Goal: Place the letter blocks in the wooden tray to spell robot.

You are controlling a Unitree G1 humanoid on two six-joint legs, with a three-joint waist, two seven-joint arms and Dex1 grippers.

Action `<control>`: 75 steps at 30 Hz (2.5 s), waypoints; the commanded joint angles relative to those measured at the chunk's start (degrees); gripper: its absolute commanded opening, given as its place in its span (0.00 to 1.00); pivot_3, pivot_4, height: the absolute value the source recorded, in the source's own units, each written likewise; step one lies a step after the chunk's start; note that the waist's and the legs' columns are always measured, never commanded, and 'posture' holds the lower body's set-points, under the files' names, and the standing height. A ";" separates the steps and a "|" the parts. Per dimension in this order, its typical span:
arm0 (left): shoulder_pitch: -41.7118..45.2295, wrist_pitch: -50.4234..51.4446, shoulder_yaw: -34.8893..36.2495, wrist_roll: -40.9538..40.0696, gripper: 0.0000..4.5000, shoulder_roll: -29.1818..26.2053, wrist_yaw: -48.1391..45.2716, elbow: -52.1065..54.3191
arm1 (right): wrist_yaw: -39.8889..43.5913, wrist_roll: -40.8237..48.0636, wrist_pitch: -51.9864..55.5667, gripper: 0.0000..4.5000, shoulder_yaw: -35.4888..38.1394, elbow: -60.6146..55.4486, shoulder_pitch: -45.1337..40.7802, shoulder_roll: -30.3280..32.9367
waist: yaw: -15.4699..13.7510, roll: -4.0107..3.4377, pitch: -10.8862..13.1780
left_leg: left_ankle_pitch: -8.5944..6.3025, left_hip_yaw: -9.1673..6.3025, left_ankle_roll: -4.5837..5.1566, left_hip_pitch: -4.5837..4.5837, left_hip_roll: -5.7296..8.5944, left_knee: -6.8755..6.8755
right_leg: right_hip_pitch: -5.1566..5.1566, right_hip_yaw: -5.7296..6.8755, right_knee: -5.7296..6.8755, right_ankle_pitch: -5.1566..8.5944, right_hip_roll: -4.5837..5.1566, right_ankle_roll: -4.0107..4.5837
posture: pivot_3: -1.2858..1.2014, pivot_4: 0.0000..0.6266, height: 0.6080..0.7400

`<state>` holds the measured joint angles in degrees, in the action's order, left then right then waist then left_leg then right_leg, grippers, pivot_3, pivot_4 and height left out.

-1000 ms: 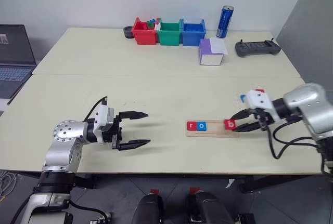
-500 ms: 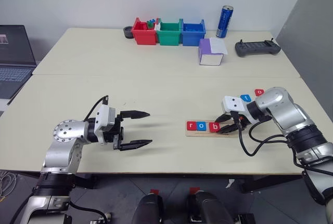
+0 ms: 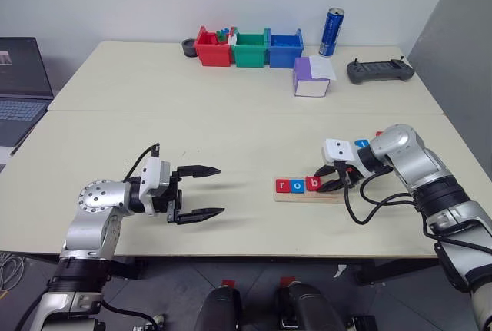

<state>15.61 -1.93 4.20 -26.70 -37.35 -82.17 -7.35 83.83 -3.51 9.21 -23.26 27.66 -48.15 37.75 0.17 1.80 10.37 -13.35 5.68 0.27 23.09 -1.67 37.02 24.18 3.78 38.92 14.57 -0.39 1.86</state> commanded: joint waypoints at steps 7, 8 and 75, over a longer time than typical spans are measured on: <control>0.55 -0.76 0.74 -0.71 1.00 -0.28 0.23 0.70 | 1.15 0.01 0.86 0.33 0.60 -2.78 -0.06 0.21 | 0.00 0.00 0.00 | 0.00 0.00 0.00 0.00 0.00 0.00 | 0.00 0.00 0.01 0.00 0.00 0.00 | 0.52 0.24 1.00; 0.55 -0.63 0.73 -0.75 1.00 -0.34 0.28 0.90 | 1.04 -0.04 0.93 0.33 0.58 -2.80 -0.05 0.17 | 0.00 0.00 0.00 | 0.00 0.00 0.00 0.00 0.00 0.00 | 0.00 0.00 0.01 0.00 0.00 0.00 | 0.52 0.24 1.00; -0.43 2.91 2.13 -1.85 1.00 -2.57 2.38 5.59 | -8.12 8.03 13.54 0.01 4.36 -16.30 10.47 0.88 | 0.00 0.00 0.00 | 0.00 0.00 -0.01 -0.05 0.00 -0.04 | -0.02 0.01 0.01 0.01 0.02 0.00 | 0.52 0.24 1.00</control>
<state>15.29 0.96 4.87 -27.25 -39.10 -80.05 -3.86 76.10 5.14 24.18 -19.31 11.26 -36.24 38.77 0.17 1.81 10.37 -13.35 5.68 0.26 23.04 -1.67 36.98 24.16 3.79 38.94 14.58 -0.38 1.86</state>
